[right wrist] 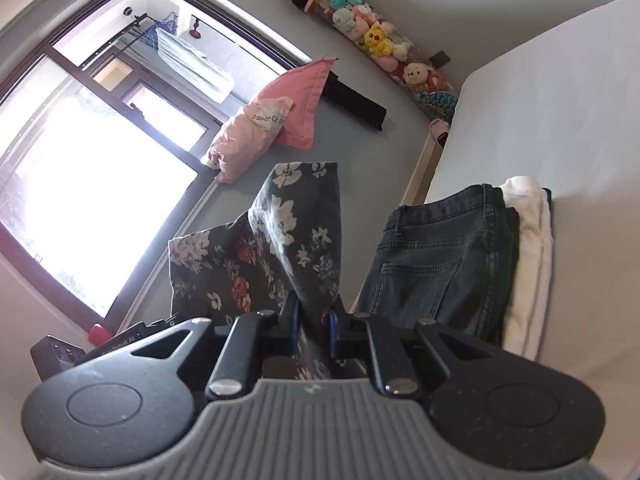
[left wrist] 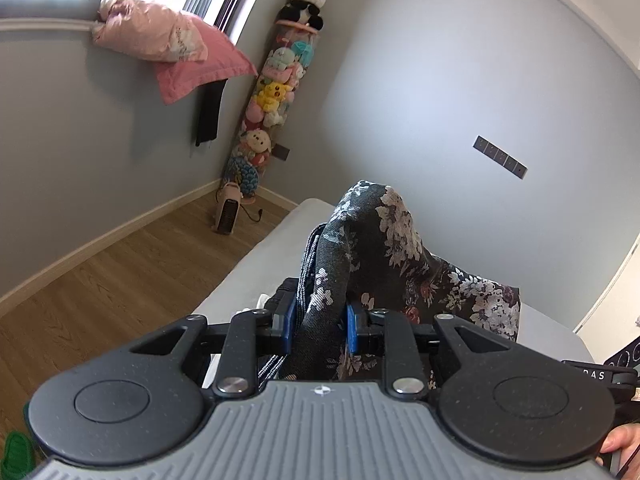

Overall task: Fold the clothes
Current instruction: 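Lift the floral jeans with the left gripper and carry them to the clothes stack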

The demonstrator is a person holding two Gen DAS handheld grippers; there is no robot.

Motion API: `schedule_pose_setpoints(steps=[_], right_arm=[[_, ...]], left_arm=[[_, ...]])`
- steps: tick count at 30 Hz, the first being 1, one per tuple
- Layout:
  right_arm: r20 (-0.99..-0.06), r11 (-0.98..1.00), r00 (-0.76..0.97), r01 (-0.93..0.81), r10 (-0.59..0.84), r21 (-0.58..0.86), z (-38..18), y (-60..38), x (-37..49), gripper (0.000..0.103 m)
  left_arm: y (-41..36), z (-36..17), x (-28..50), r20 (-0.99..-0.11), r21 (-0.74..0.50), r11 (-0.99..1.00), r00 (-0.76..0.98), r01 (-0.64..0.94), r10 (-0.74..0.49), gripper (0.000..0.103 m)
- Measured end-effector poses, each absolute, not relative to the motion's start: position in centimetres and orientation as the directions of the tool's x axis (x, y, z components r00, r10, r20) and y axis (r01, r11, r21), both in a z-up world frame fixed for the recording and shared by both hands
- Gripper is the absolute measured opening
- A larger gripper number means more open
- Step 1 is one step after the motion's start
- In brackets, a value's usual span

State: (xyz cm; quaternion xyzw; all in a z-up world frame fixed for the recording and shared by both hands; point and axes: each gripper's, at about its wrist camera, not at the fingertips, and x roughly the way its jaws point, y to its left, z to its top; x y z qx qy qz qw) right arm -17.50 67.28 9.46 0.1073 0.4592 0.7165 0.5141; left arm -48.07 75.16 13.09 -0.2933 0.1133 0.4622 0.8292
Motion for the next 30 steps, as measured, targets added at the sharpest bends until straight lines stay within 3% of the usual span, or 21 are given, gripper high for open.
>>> schedule_pose_setpoints(steps=[21,26,28,30], right_arm=[[-0.526,0.098,-0.369,-0.742,0.766,0.663,-1.0,80.0,-13.0,0.016],[-0.517,0.114,-0.377,-0.714,0.768,0.691,-2.2,80.5,-11.9,0.029],[-0.499,0.118,-0.374,-0.697,0.782,0.707,-2.2,80.5,-11.3,0.047],[-0.471,0.129,-0.349,-0.678,0.81,0.724,-2.0,80.6,-10.5,0.051]], left_arm=[[88.1,0.0,-43.5,-0.631,-0.403,0.354,0.537,-0.844,0.56,0.029],[88.5,-0.8,-44.5,-0.629,-0.44,0.334,0.551,-0.834,0.548,0.03],[88.6,-1.0,-44.9,-0.622,-0.46,0.326,0.562,-0.826,0.546,0.03],[88.6,-1.2,-45.1,-0.617,-0.464,0.321,0.561,-0.826,0.552,0.03]])
